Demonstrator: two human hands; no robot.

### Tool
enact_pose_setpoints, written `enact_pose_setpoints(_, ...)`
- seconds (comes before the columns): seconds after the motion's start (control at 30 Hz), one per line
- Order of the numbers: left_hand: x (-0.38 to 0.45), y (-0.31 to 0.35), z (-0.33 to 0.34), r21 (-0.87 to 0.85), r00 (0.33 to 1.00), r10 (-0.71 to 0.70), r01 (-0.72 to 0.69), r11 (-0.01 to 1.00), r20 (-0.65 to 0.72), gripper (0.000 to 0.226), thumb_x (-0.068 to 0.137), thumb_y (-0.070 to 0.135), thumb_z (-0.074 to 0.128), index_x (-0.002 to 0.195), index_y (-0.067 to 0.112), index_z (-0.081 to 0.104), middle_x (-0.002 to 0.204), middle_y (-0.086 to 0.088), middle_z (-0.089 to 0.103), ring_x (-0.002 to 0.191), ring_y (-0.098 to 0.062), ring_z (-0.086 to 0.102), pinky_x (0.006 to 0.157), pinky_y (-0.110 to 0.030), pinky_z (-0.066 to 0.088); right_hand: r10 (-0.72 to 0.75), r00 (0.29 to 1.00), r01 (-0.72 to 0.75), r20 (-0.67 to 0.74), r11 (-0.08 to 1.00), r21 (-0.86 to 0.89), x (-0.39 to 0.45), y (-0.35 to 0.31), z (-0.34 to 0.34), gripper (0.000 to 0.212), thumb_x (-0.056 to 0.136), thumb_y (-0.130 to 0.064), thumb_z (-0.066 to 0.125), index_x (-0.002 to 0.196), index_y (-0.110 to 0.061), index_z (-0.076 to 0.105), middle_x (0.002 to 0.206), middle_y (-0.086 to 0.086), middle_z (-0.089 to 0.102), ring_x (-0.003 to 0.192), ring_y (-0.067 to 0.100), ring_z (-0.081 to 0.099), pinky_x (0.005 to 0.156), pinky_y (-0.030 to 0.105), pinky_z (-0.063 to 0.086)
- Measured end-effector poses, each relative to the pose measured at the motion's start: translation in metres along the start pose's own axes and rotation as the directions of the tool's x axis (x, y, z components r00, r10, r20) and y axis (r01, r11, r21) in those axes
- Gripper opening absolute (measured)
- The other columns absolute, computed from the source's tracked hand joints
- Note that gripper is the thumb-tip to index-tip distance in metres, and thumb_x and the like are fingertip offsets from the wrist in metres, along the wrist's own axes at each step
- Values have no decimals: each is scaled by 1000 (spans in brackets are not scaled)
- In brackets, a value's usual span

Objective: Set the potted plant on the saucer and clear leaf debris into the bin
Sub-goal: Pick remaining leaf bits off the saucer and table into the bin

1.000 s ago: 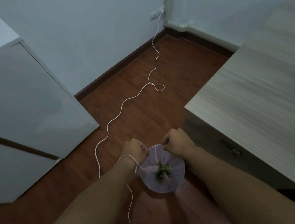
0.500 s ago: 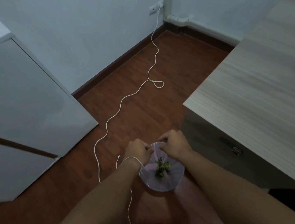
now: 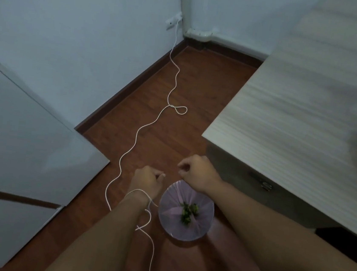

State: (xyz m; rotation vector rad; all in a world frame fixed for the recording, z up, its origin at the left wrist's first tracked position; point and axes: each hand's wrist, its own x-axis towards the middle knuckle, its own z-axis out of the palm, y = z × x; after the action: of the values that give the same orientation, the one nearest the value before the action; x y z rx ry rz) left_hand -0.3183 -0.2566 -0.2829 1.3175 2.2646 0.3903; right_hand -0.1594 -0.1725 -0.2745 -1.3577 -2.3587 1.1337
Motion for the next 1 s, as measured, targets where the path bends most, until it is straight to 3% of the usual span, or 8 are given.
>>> enact_pose_setpoints(0.2,23,57,-69,23,982,62,-59,998,-178,22,88,31,64,103,21,77,104,-8,77,101,-30,71,89,-30,53,-120,972,130,-202,991,35,3,-38,-66,20,82,-20,66,98,-16,78,96,1,78,90,18,71,86,31,55)
enact_pose_setpoints(0.37,26,124,-86,3,960,201,-204,979,-197,24,89,27,65,106,16,77,109,-12,76,110,-28,68,97,-32,50,-50,944,69,-327,997,47,-33,-19,-152,16,82,-17,66,92,-15,78,90,2,78,82,17,71,80,32,57)
enact_pose_setpoints(0.53,8,219,-46,55,918,389,-385,921,-79,21,87,24,68,102,13,78,104,-15,76,106,-30,70,92,-34,50,125,892,-136,-435,991,6,-101,62,-249,21,81,-23,69,99,-15,77,95,2,77,84,12,69,78,25,53)
enact_pose_setpoints(0.73,-30,341,29,30,745,659,-664,747,102,28,89,32,65,108,15,76,106,-7,77,98,-20,72,92,-27,52,336,788,-405,-515,914,-23,-208,154,-312,21,78,-26,70,88,-9,76,84,6,76,80,20,68,76,35,56)
enact_pose_setpoints(0.83,-56,399,63,-13,681,712,-721,692,172,25,86,30,68,106,18,77,103,-6,78,96,-18,72,86,-19,47,450,733,-529,-511,848,-13,-253,188,-318,17,76,-26,70,85,-12,76,87,2,76,85,19,68,75,32,53)
enact_pose_setpoints(0.9,-71,429,84,-62,668,708,-716,696,230,26,84,30,69,106,20,77,102,-5,78,95,-17,73,93,-22,50,497,711,-584,-497,812,-22,-270,207,-320,17,75,-27,69,79,-12,74,81,1,75,80,20,68,72,33,55)
enact_pose_setpoints(1.0,-90,458,112,-74,633,714,-730,679,300,28,84,29,69,110,22,75,110,-2,76,105,-17,69,96,-22,48,526,692,-617,-494,786,-29,-280,228,-323,20,75,-29,71,85,-13,76,85,2,76,83,20,69,79,38,57)
